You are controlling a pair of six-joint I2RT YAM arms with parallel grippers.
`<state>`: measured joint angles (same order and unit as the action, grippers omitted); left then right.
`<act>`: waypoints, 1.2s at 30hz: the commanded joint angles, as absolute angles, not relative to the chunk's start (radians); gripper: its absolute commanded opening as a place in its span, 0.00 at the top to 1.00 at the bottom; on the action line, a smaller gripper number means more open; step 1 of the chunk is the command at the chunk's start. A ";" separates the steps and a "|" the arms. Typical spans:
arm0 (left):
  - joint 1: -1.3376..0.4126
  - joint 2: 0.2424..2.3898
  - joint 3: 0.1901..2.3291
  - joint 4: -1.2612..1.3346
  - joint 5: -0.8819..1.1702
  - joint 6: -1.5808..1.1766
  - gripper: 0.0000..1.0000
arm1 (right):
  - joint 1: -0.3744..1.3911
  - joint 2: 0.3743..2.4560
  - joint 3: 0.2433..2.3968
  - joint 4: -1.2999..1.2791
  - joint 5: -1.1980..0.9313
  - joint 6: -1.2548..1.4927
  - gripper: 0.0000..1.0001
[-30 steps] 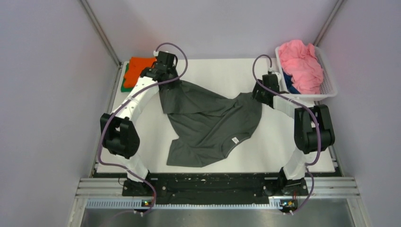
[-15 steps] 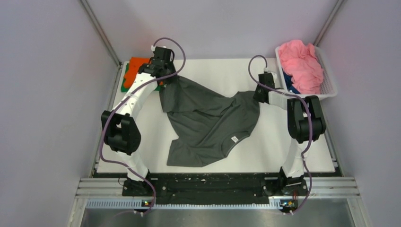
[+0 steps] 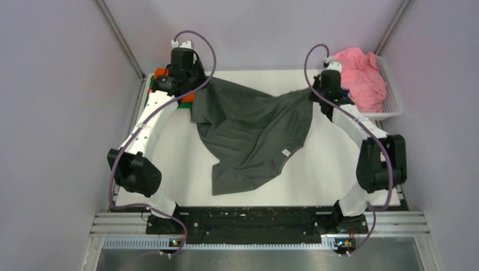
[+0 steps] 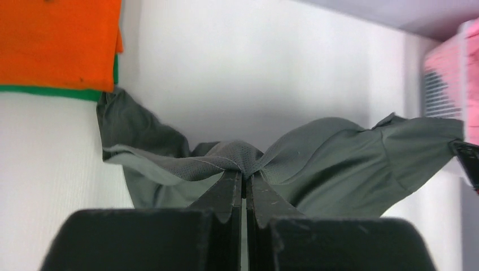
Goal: Fold and stack the t-shirts
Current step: Flatten out the tshirt
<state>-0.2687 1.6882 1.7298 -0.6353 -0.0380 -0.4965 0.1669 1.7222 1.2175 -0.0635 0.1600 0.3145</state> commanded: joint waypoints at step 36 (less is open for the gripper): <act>-0.269 1.386 1.598 -0.452 -0.101 -0.453 0.94 | 0.162 1.132 1.366 -0.066 0.250 -0.057 1.00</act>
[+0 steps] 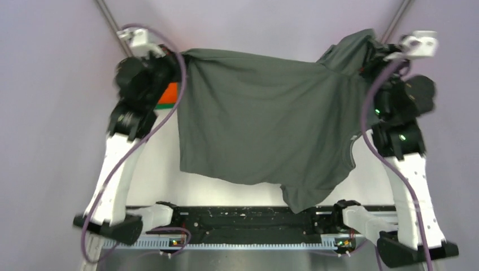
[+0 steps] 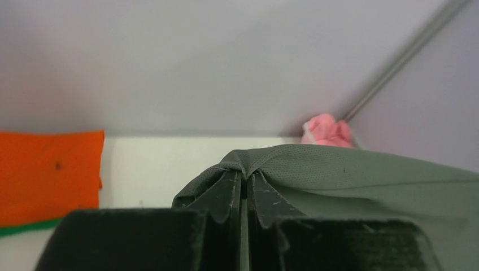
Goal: Fold and stack the t-shirts
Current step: Flatten out the tshirt
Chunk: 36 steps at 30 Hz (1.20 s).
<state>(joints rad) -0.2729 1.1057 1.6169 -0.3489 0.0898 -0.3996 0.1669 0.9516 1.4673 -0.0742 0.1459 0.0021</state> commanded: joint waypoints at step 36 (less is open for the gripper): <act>-0.282 1.820 1.371 -0.475 -0.022 -0.599 0.01 | 0.261 1.474 0.810 -0.113 -0.032 0.471 0.02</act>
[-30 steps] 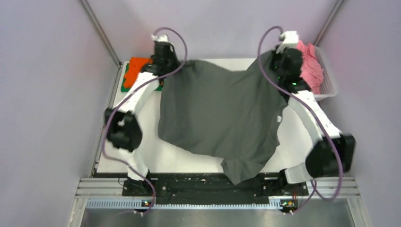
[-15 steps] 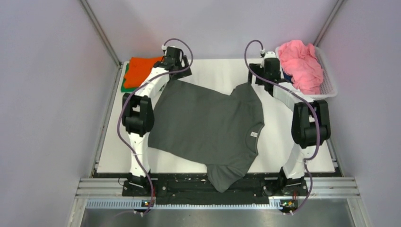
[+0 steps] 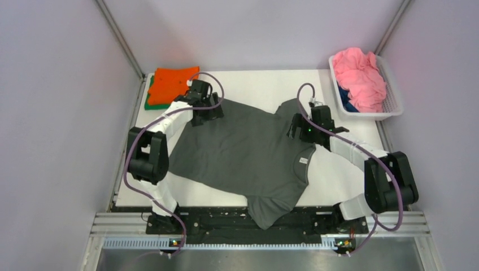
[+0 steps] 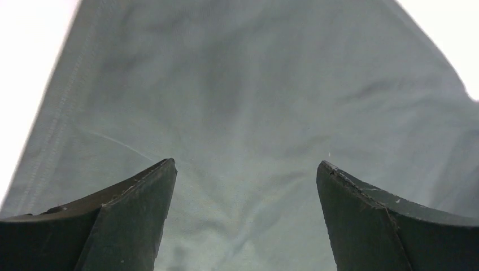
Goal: Fold and stack the t-shirts
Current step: Flatten out the tshirt
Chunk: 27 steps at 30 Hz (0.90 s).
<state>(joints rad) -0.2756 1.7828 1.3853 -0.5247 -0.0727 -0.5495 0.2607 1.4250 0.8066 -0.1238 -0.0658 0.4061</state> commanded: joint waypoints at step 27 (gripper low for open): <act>-0.277 2.409 2.052 -0.560 0.052 -0.666 0.01 | 0.047 2.282 1.750 -0.295 0.006 0.338 0.03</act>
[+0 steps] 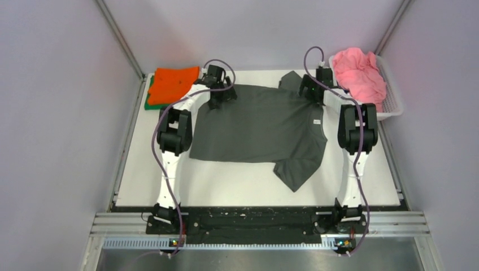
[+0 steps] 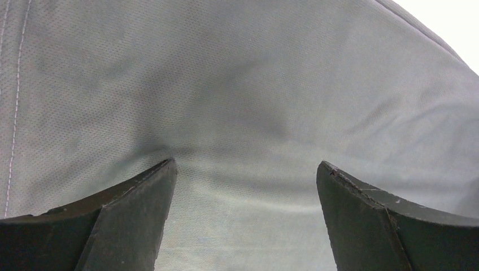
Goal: Fold and stack the t-shirts
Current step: Flatten out the tshirt, then grab the side of the flattened tshirt closest away from the robot with both arms
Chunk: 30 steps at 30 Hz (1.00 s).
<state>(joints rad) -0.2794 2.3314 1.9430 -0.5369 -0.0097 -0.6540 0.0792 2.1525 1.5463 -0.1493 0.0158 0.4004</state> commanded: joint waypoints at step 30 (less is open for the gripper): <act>-0.233 1.431 0.893 -0.544 -0.192 -0.862 0.28 | 0.392 1.310 0.801 -0.364 0.045 0.311 0.05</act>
<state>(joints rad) -0.2554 1.4040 0.9379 -0.5583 -0.2161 -0.7658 0.3088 1.3415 0.8062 -0.3695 0.0311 0.3180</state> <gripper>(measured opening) 0.761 0.950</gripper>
